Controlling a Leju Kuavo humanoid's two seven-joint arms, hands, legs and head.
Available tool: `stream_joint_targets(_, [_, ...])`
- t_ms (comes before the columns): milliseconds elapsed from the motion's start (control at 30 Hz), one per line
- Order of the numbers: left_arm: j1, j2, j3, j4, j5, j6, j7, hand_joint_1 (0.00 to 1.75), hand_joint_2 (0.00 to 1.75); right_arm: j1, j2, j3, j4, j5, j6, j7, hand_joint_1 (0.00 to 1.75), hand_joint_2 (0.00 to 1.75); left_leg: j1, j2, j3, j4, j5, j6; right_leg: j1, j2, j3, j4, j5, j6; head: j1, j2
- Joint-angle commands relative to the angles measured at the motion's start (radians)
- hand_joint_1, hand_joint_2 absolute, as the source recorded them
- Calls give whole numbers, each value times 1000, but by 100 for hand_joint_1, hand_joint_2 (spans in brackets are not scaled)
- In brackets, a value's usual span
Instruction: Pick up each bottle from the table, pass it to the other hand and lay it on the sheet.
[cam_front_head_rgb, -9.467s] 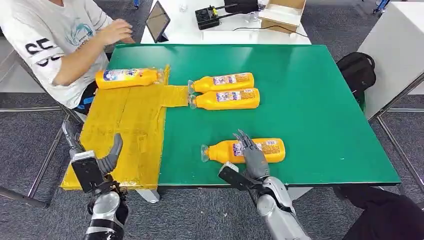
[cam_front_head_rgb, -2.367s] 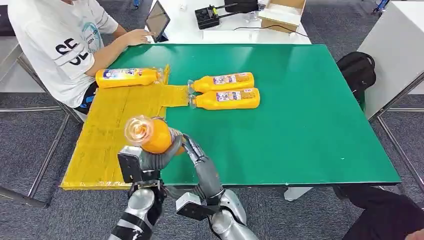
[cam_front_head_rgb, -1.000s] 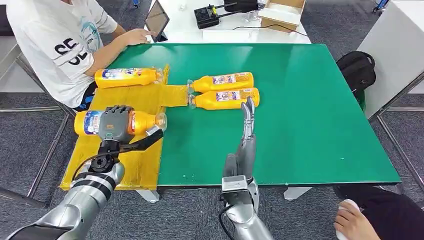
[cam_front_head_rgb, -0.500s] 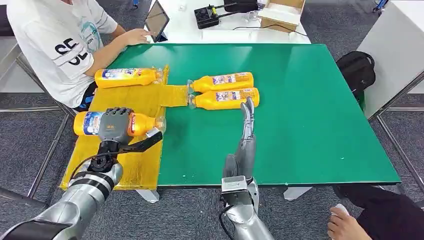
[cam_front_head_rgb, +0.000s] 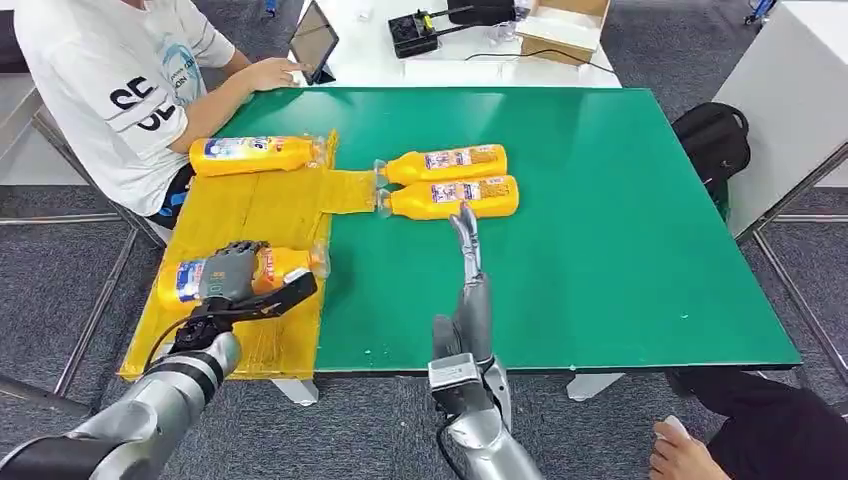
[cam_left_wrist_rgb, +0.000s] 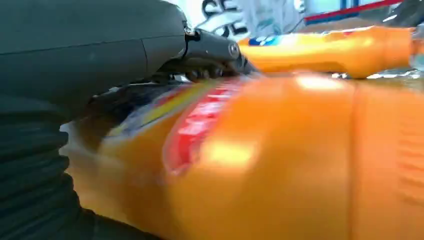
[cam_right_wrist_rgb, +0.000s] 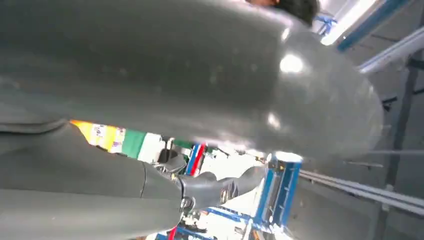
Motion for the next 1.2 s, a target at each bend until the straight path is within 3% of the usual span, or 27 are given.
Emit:
stream_joint_targets(33, [-9, 8, 108, 92, 16, -34, -3, 3, 175, -41, -7, -12, 134, 0, 15, -34, 0, 0, 0, 3, 7, -1, -2, 1, 1, 2, 7, -2, -1, -3, 0, 0])
stream_joint_targets(667, [-1, 4, 159, 85, 48, -53, -44, 0, 175, -47, -1, -26, 157, 1, 29, -34, 0, 0, 0, 2, 8, -1, -1, 1, 0, 1, 7, -1, 0, -2, 0, 0])
stream_joint_targets(1033, [-43, -20, 212, 82, 120, -464, -269, 0, 175, -77, 14, -65, 219, 6, 63, -34, 0, 0, 0, -4, 14, -2, 0, 1, 1, -4, 14, -2, -1, -4, 0, 0])
stream_joint_targets(1200, [-42, -44, 309, 48, 249, -521, -438, 0, 175, -74, 14, -76, 230, 11, 74, -34, 0, 0, 0, -6, 17, -4, 1, 2, 1, -5, 18, -4, -2, -6, 0, 0])
